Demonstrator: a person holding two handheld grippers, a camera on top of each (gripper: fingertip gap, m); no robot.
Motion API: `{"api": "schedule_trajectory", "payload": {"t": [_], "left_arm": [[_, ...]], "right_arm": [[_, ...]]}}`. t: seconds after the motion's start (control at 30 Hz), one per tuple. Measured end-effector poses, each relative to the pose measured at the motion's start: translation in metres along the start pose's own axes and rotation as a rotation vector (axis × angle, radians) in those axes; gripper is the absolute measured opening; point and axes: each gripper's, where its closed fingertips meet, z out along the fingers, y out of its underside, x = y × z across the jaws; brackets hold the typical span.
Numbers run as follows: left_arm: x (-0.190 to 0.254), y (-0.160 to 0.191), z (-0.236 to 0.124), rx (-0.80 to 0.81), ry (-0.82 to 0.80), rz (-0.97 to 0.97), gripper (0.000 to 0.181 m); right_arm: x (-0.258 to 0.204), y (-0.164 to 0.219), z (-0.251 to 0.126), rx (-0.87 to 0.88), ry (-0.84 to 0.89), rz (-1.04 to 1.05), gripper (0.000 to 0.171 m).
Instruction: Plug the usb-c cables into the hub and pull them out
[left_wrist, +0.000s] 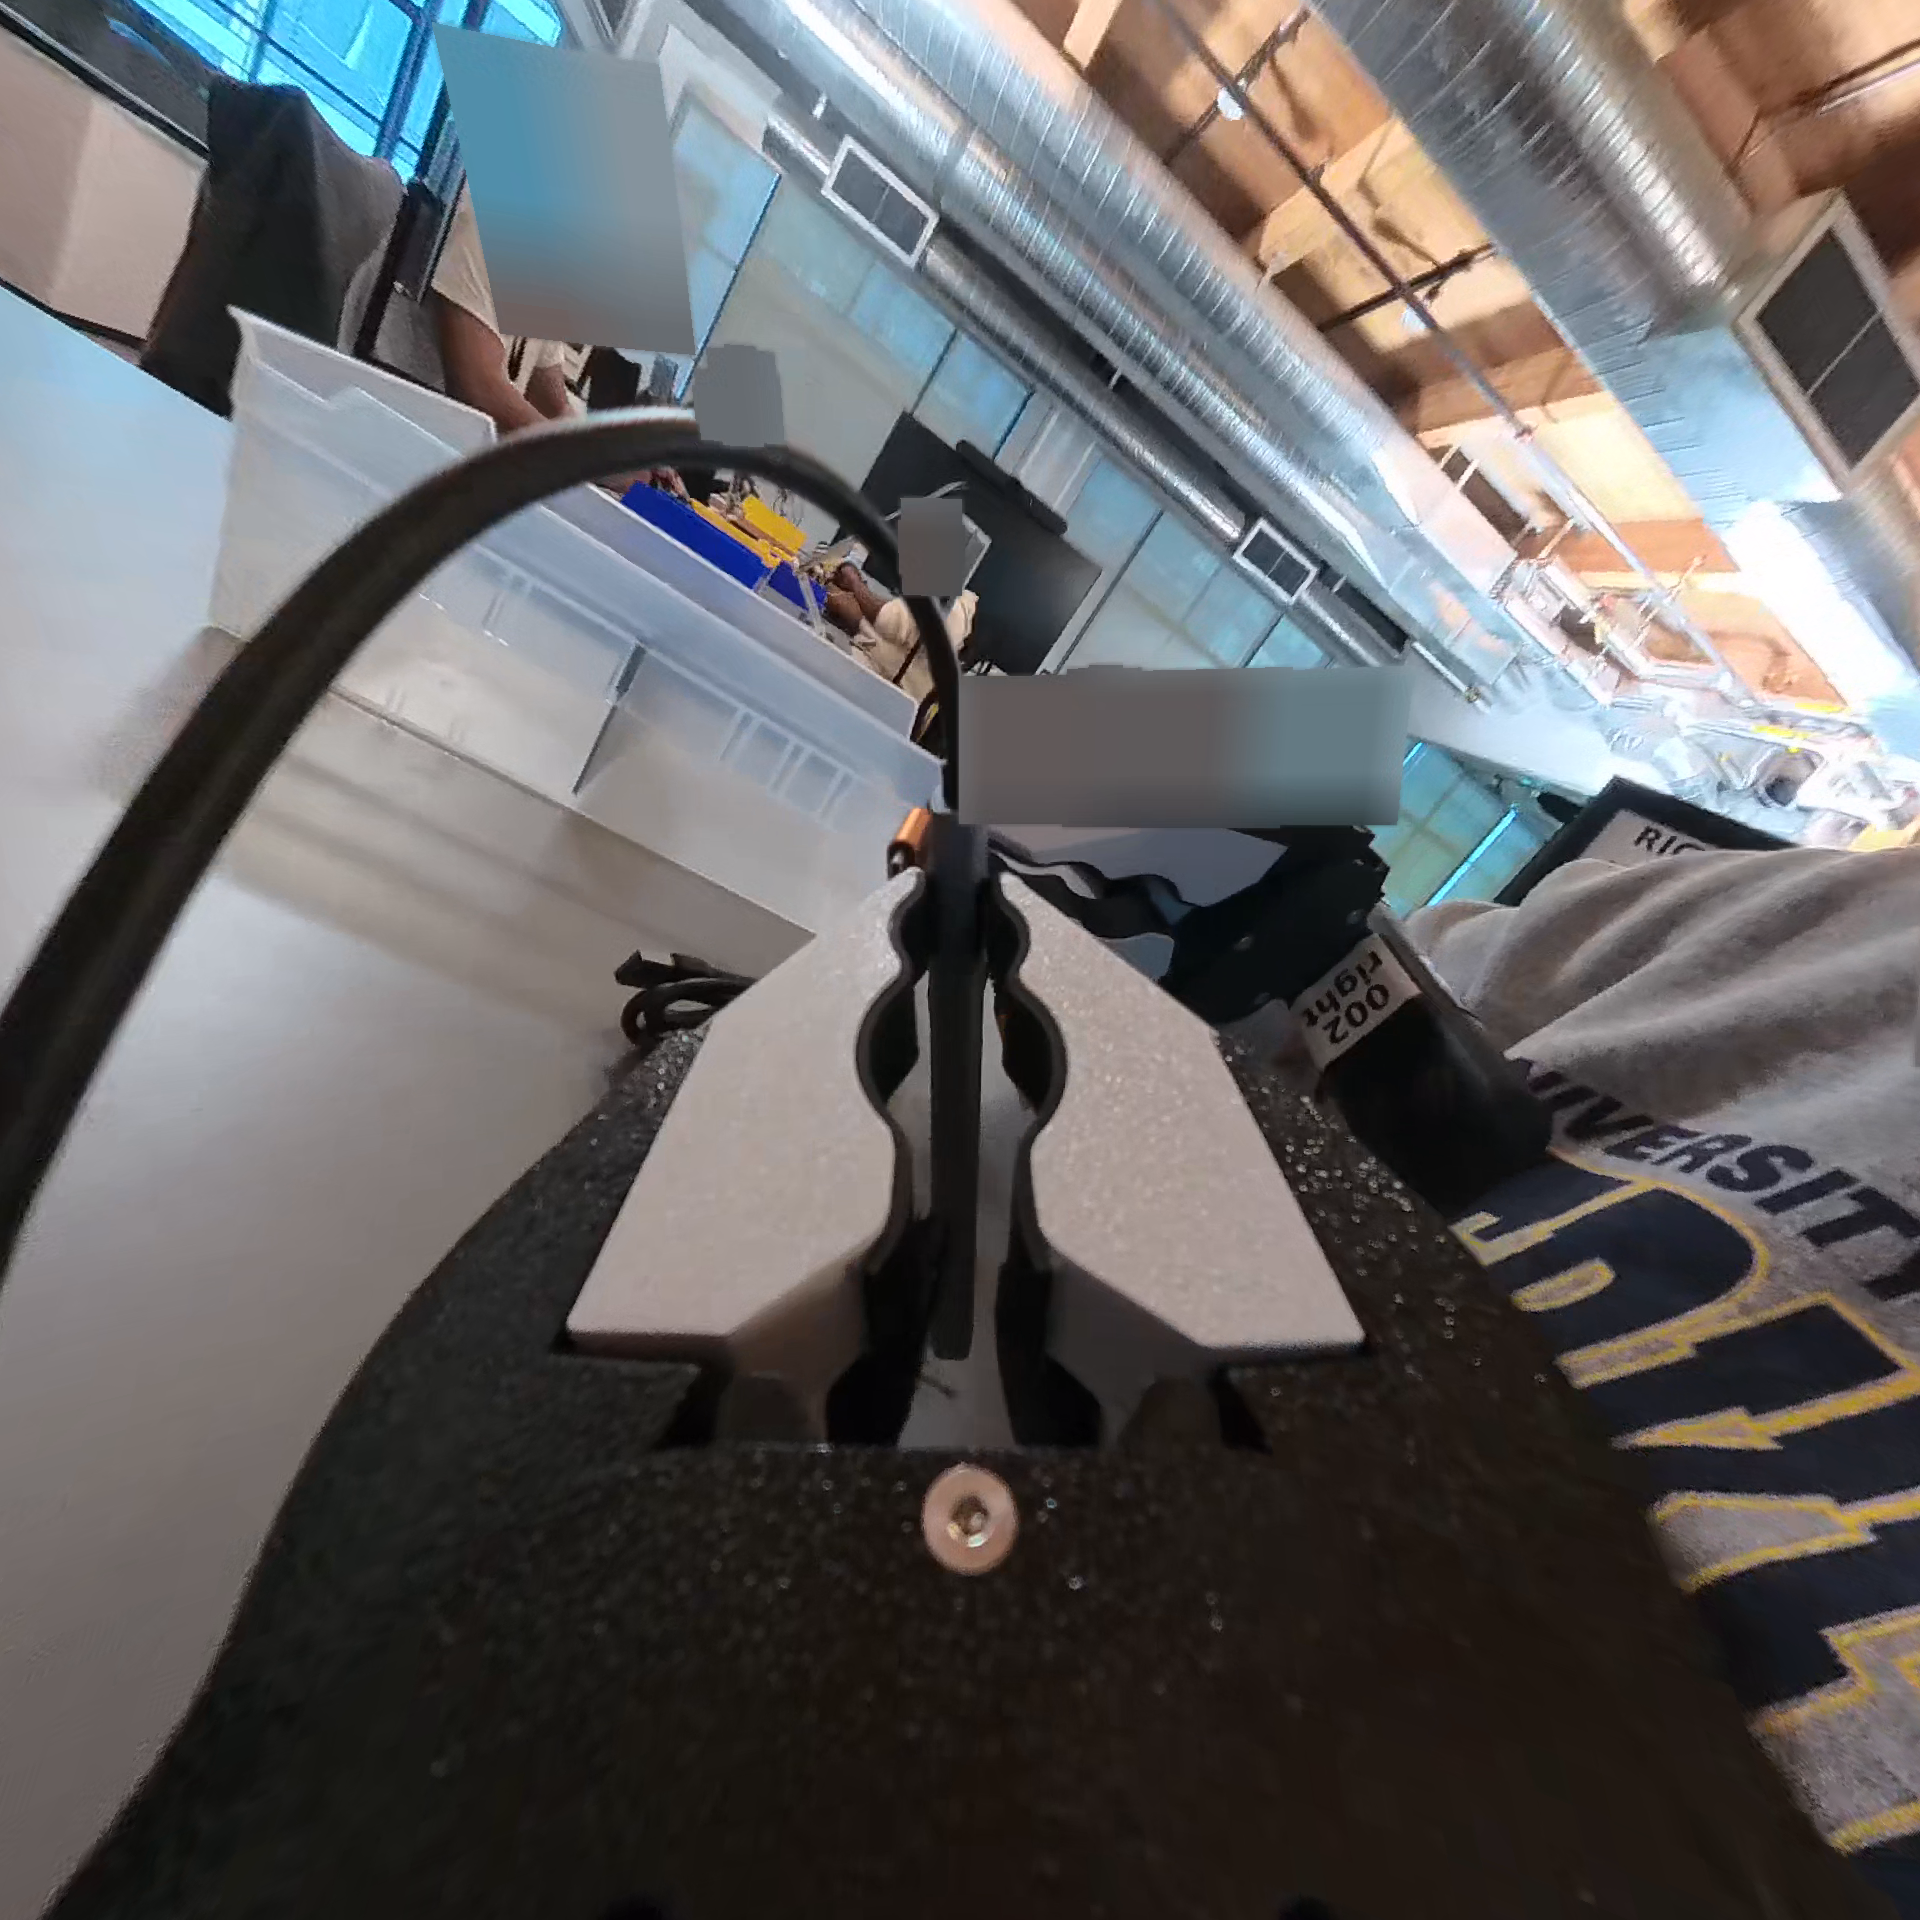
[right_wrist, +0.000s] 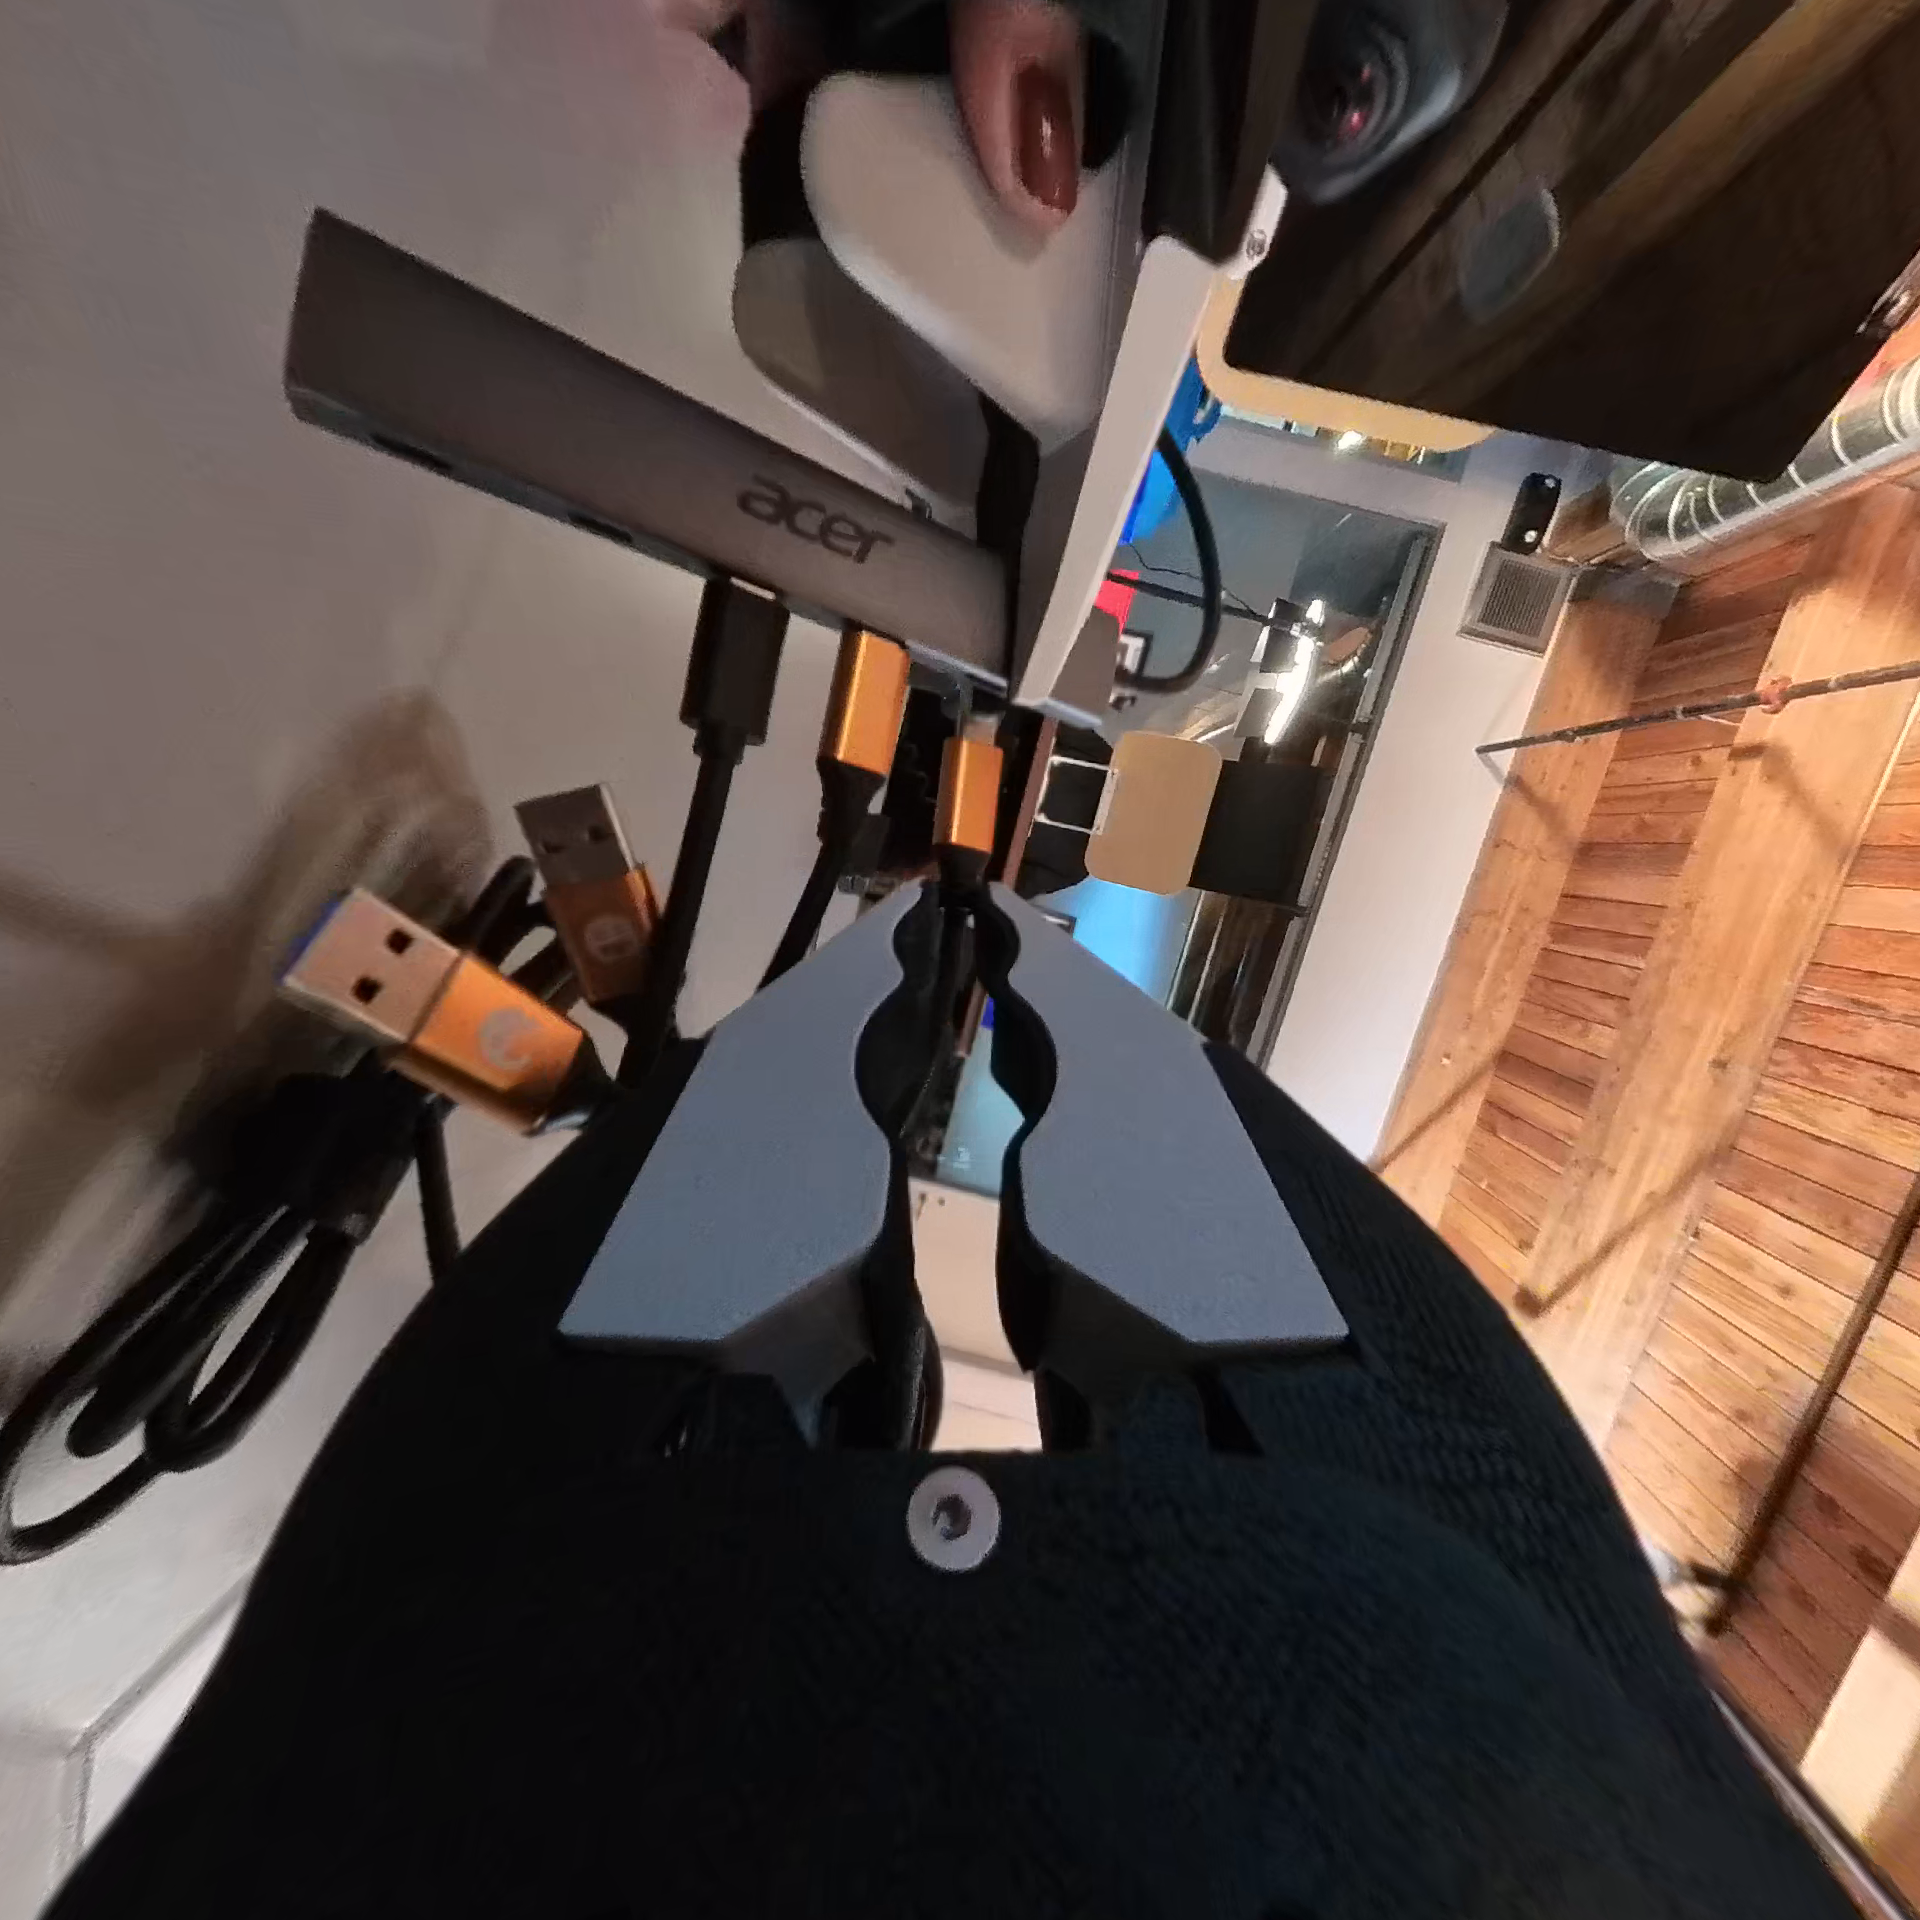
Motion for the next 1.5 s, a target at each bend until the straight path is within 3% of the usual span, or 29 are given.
{"api": "schedule_trajectory", "payload": {"t": [0.57, 1.5], "left_arm": [[0.004, -0.018, -0.012, 0.138, 0.113, -0.084, 0.007], [0.001, -0.023, -0.014, 0.188, 0.107, -0.114, 0.007]], "right_arm": [[0.017, -0.015, -0.006, -0.030, 0.047, 0.074, 0.005], [0.015, -0.034, 0.011, -0.083, -0.007, 0.098, 0.005]]}}
